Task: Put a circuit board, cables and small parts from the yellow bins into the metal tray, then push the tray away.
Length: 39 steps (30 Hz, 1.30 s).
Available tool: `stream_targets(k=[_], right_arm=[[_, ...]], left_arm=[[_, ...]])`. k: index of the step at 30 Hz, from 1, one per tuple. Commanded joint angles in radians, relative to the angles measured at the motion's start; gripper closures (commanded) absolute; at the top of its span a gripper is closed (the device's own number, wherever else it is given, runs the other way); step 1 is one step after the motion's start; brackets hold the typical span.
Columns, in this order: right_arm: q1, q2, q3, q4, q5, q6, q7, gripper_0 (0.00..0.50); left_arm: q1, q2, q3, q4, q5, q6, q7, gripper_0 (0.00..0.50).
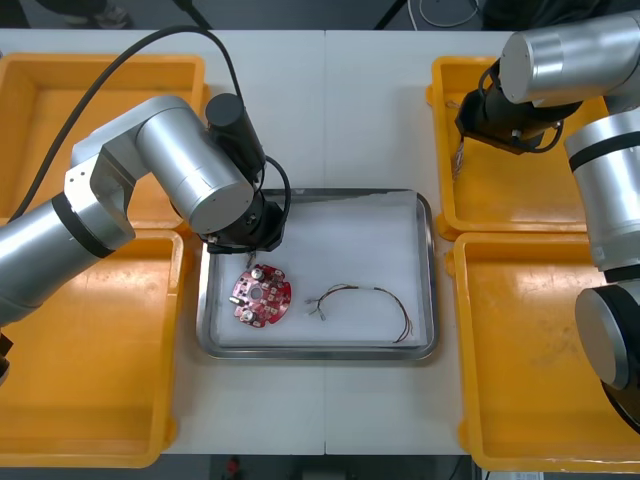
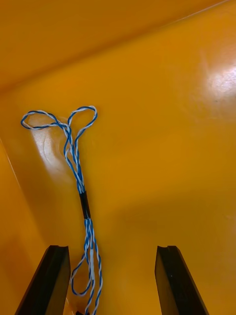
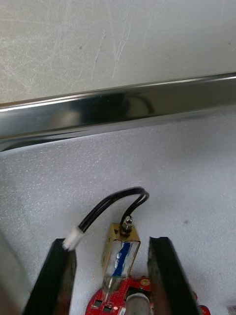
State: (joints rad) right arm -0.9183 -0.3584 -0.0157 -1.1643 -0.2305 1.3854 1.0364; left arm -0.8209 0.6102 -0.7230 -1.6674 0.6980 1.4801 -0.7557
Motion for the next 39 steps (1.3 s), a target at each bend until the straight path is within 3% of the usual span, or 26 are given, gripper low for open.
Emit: stream_targets(k=[1,10,15,22,31,39], right_arm=[[-0.088,0.018,0.025,0.075,0.002,-0.042,-0.032,0.000],[-0.172,0.019,0.022,0.230,-0.003,-0.091,-0.038,0.000],[-0.209,0.021,0.013,0.321,-0.013,-0.131,-0.038,0.000],[-0.208,0.024,0.014,0.342,-0.036,-0.128,-0.038,0.000],[-0.198,0.027,0.023,0.353,-0.030,-0.088,-0.035,0.000],[-0.180,0.027,0.040,0.353,-0.017,-0.106,-0.032,0.000]], left_arm=[[-0.023,-0.018,-0.003,-0.015,-0.011,-0.001,0.053,0.000],[-0.053,-0.035,0.054,-0.098,0.006,0.157,0.076,0.000],[-0.086,-0.038,0.146,-0.147,0.058,0.285,0.078,0.000],[-0.135,-0.017,0.287,-0.172,0.114,0.440,0.052,0.000],[-0.156,0.092,0.459,-0.166,0.150,0.440,-0.089,0.000],[-0.156,0.187,0.511,-0.075,0.156,0.440,-0.205,0.000]])
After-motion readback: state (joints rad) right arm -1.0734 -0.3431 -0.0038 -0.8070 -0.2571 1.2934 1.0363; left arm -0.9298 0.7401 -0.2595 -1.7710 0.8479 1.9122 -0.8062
